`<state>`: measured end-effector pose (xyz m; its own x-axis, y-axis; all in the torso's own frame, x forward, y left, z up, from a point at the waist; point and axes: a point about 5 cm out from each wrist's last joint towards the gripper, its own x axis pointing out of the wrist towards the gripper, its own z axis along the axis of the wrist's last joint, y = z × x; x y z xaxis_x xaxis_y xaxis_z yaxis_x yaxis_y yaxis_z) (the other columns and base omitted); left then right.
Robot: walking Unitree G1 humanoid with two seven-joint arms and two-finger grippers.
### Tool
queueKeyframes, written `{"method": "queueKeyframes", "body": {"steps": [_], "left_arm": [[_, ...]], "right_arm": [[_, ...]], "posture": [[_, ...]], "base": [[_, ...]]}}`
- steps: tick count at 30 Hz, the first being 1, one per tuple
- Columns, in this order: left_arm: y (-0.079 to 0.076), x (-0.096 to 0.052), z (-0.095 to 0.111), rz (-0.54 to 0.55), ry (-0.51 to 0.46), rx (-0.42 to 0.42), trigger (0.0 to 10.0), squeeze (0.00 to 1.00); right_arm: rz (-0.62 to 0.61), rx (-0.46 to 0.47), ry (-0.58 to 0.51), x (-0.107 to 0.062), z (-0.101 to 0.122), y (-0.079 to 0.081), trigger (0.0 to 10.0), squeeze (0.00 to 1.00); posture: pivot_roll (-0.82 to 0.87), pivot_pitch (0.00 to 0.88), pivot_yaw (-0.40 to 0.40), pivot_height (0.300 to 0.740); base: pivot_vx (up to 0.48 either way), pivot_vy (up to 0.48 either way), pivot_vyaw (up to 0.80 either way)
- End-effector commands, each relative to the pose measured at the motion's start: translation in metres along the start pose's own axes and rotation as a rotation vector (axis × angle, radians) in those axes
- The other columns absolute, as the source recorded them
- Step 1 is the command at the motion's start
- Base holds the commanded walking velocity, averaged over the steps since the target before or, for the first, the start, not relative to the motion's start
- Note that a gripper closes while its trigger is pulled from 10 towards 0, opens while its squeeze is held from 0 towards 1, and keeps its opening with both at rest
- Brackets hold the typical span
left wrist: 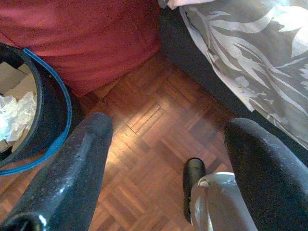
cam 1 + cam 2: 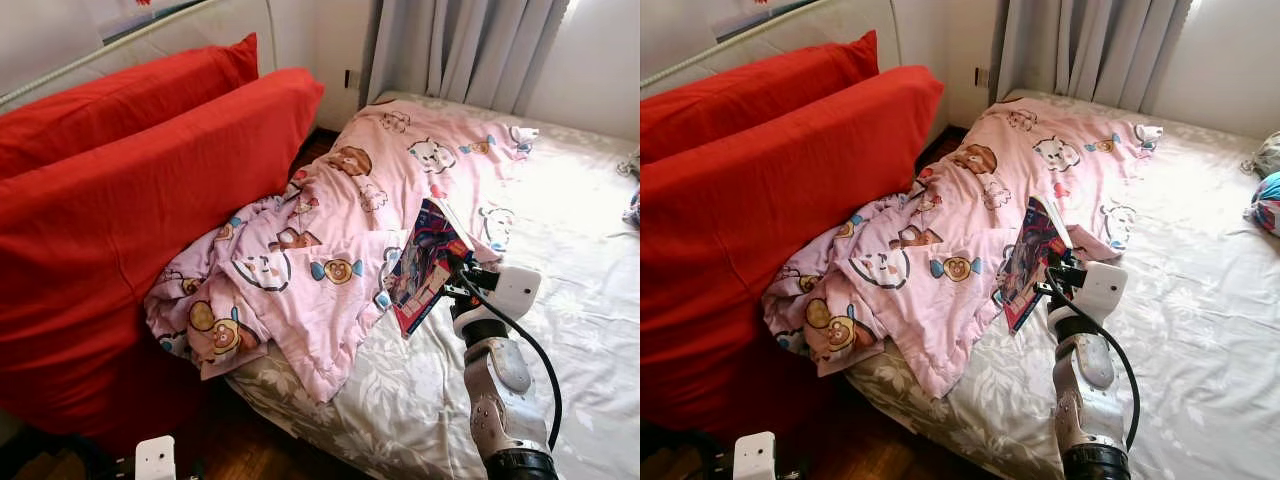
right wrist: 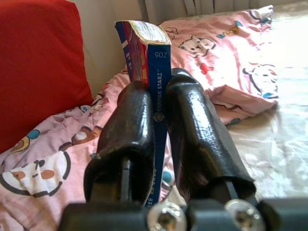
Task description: Clean up the room
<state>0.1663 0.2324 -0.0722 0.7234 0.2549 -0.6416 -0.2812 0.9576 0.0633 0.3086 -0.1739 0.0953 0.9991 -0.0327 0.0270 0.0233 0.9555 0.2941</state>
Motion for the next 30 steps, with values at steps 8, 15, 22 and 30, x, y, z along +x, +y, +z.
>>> {"method": "queueKeyframes", "body": {"steps": [8,15,22,30], "left_arm": [[0.006,0.000,-0.006,-0.002,0.061,0.008,10.0,0.00],[0.004,-0.002,-0.016,-0.009,0.111,0.028,10.0,0.00],[0.007,-0.007,-0.026,0.002,0.152,0.018,10.0,0.00],[0.013,-0.008,-0.027,0.018,0.158,0.012,10.0,0.00]], "right_arm": [[0.007,-0.026,-0.016,0.003,0.006,0.000,10.0,0.00],[0.020,-0.049,-0.006,0.006,0.007,0.002,10.0,0.00],[0.029,-0.055,-0.002,0.007,0.007,0.004,10.0,0.00],[0.020,-0.063,0.008,0.005,0.006,0.001,10.0,0.00]], "posture": [[-0.07,0.062,0.002,0.740],[-0.08,0.047,-0.005,0.740],[-0.08,0.051,-0.013,0.740],[-0.07,0.079,-0.017,0.740]], "base": [[0.000,0.000,-0.79],[0.000,-0.048,-0.80],[0.000,-0.322,-0.80],[0.000,0.000,-0.80]]}}
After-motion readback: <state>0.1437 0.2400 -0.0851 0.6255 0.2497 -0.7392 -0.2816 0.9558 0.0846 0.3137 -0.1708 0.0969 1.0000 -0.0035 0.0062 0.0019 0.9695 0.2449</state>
